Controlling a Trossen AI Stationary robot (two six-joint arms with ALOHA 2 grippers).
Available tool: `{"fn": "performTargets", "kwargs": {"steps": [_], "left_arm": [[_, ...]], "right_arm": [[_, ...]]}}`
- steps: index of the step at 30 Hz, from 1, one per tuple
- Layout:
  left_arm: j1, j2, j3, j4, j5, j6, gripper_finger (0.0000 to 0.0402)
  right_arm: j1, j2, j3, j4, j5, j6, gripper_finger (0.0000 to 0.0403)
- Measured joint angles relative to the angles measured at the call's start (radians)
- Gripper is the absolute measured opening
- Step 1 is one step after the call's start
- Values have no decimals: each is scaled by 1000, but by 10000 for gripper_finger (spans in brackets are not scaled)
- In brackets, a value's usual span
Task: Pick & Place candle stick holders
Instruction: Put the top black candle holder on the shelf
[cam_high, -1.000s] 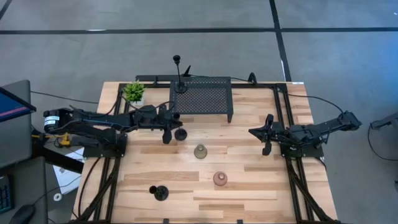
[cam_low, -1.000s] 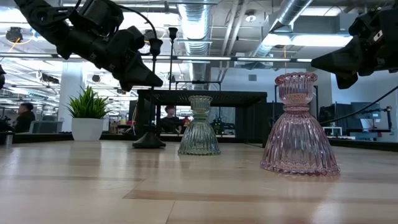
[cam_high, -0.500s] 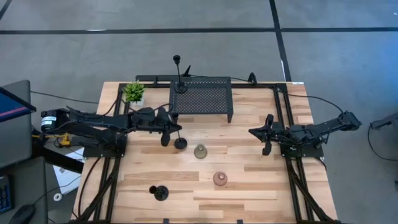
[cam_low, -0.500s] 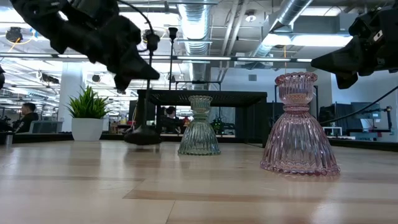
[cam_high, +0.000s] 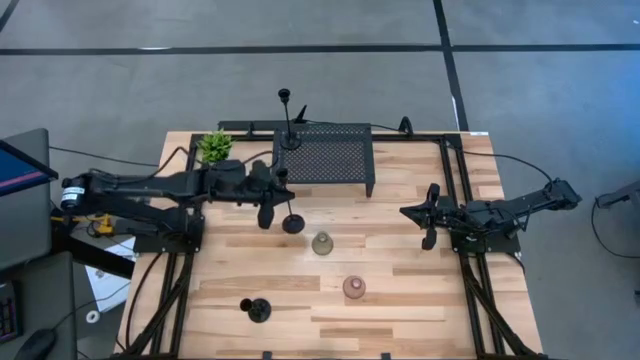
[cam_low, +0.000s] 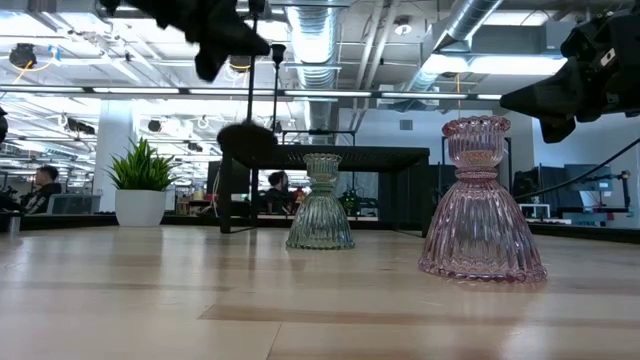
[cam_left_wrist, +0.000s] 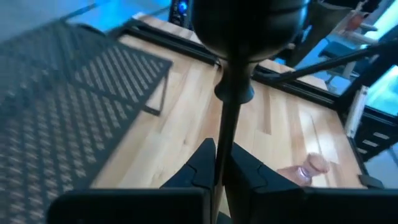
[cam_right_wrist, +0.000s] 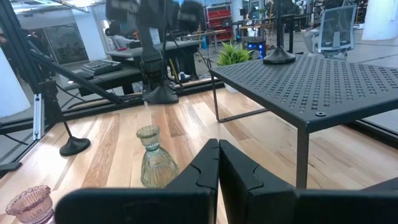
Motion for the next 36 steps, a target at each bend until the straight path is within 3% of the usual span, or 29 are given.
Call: {"fn": "performTargets", "kwargs": {"steps": [8,16,26,36], "left_arm": [[31,1,166,-76,-113,129,13],[143,26,208,-91,-207,152,14],[286,133,207,-71,-213,142,14],[315,184,207,-20,-205,134,14]], "right_arm": [[0,0,0,0,0,0,0],[0,0,0,0,0,0,0],[0,0,0,0,0,-1,0],[0,0,0,0,0,-2,0]]}}
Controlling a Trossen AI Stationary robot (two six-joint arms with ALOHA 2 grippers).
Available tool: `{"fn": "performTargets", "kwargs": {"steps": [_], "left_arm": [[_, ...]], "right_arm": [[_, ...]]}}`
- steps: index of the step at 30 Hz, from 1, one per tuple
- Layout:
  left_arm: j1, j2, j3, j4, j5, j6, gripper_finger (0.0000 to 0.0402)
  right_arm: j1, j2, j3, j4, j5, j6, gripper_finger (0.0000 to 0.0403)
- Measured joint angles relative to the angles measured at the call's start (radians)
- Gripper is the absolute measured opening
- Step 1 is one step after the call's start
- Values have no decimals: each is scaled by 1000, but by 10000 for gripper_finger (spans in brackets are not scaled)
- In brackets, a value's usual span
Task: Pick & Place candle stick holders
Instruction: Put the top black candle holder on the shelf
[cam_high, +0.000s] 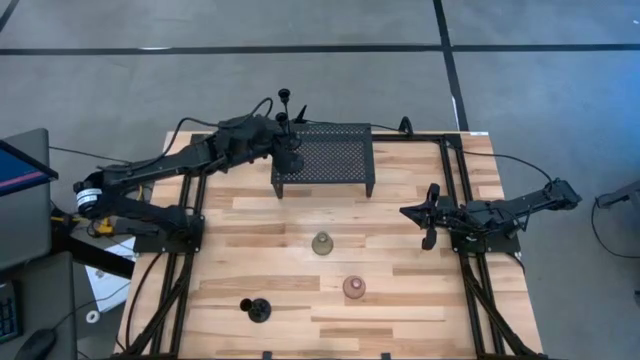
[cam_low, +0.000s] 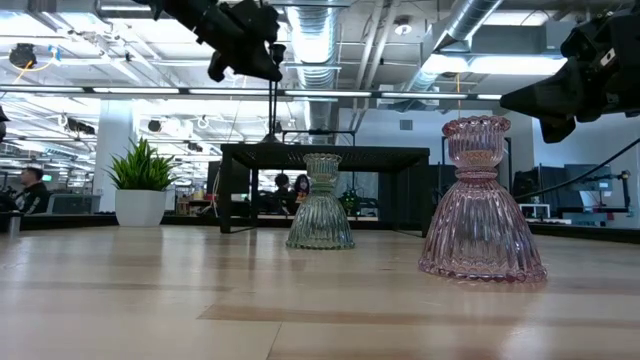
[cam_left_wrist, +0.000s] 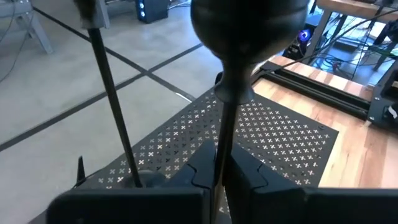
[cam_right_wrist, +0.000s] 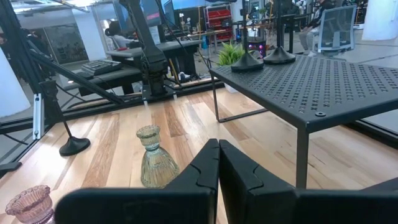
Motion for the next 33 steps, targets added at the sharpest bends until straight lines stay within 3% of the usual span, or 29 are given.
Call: {"fn": "performTargets", "kwargs": {"steps": [27,33], "left_arm": [[-6,-25,1,-52,0,-39,15],[-6,-26,0,-48,0,-39,31]], "right_arm": [[0,0,0,0,0,0,0],[0,7,0,0,0,0,0]]}}
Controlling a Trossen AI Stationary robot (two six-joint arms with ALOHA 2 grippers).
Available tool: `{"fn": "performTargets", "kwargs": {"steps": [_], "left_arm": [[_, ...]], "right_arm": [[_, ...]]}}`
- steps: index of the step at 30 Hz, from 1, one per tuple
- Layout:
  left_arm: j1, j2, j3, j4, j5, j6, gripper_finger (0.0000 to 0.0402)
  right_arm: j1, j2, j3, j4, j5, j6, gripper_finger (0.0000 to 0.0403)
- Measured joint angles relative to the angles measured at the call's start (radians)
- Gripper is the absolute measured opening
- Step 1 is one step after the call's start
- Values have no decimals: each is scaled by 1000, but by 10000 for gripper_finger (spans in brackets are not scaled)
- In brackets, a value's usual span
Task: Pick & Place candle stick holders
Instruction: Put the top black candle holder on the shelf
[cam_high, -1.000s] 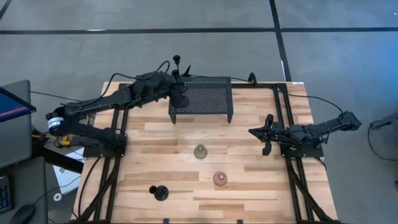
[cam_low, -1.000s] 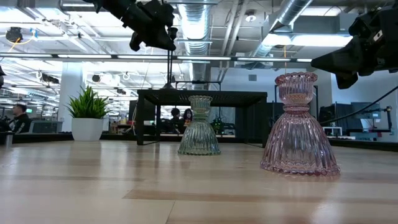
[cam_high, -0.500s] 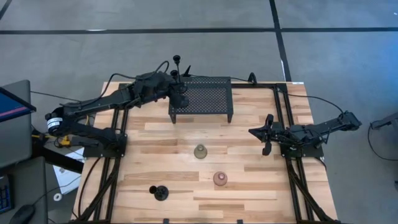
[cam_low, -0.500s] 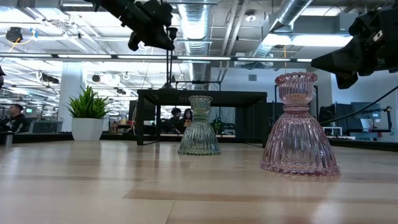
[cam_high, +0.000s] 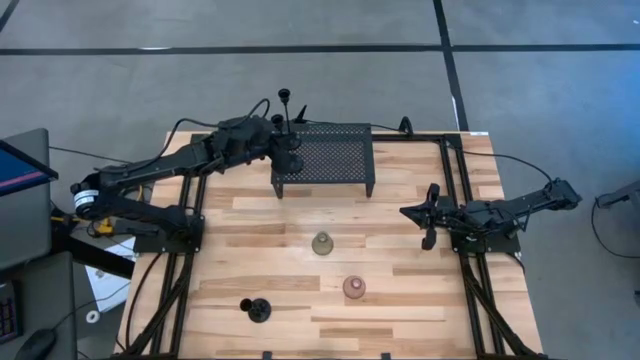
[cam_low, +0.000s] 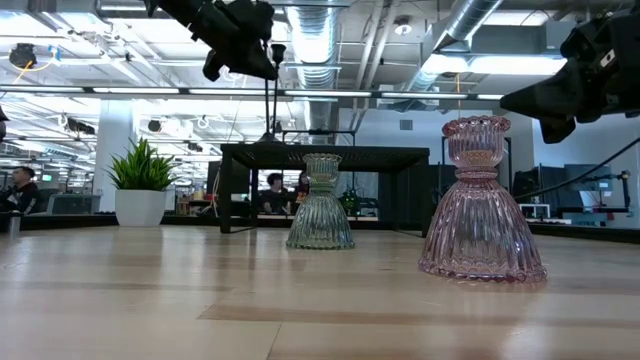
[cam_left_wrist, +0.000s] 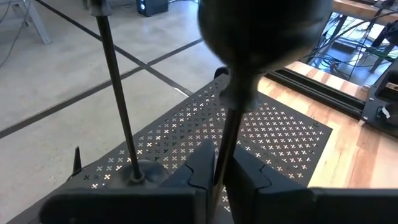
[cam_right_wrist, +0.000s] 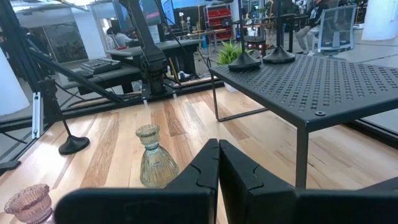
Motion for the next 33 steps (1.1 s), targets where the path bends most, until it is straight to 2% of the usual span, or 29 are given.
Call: {"fn": "performTargets", "kwargs": {"steps": [16,33], "left_arm": [[0,4,-3,19,-2,28,52],[0,2,-1,23,-3,29,183]], "right_arm": [[0,31,0,0,0,0,0],[0,32,0,0,0,1,0]]}}
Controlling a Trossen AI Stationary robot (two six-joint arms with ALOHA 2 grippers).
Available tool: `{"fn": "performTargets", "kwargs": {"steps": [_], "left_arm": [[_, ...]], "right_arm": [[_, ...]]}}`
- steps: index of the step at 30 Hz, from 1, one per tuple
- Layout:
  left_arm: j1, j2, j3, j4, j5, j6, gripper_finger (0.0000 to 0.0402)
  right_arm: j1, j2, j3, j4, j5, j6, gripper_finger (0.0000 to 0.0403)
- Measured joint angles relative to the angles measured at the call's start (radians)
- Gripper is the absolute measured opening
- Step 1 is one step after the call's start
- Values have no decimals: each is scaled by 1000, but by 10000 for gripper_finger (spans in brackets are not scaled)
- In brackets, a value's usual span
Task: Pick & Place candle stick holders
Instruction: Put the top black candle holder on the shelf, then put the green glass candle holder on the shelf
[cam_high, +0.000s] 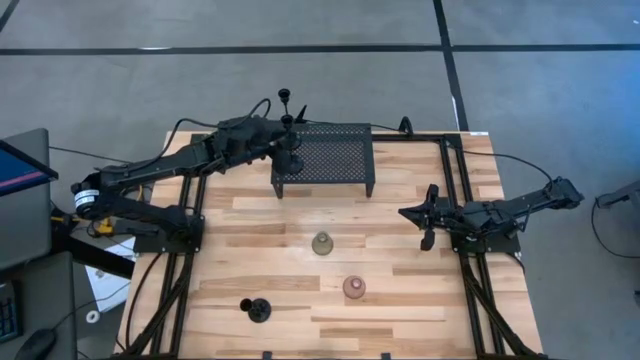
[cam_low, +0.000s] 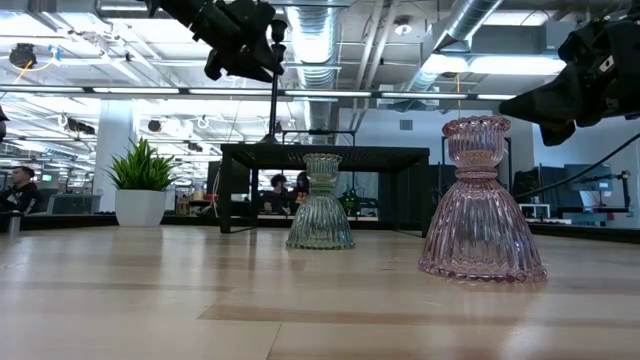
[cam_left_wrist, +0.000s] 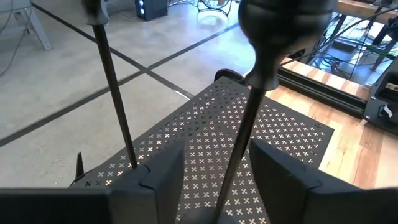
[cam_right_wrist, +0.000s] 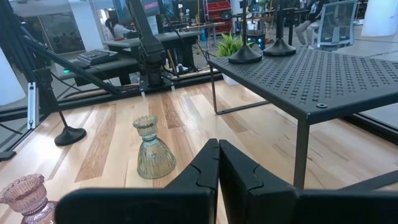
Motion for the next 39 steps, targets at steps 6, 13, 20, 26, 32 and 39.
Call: {"fn": "performTargets", "kwargs": {"steps": [6,13,20,26,32,39], "left_arm": [[0,-45,0,1,22,3,210],[0,-135,0,-3,97,3,214],[0,-227,1,-56,183,-3,208],[-10,-254,0,-106,342,-25,160],[-74,-254,0,-121,374,46,53],[-181,-259,0,-189,374,146,6]], "right_arm": [[0,0,0,0,0,0,0],[0,0,0,0,0,0,0],[0,0,0,0,0,0,0],[0,0,0,0,0,0,0],[0,0,0,0,0,0,0],[0,0,0,0,0,3,0]]}}
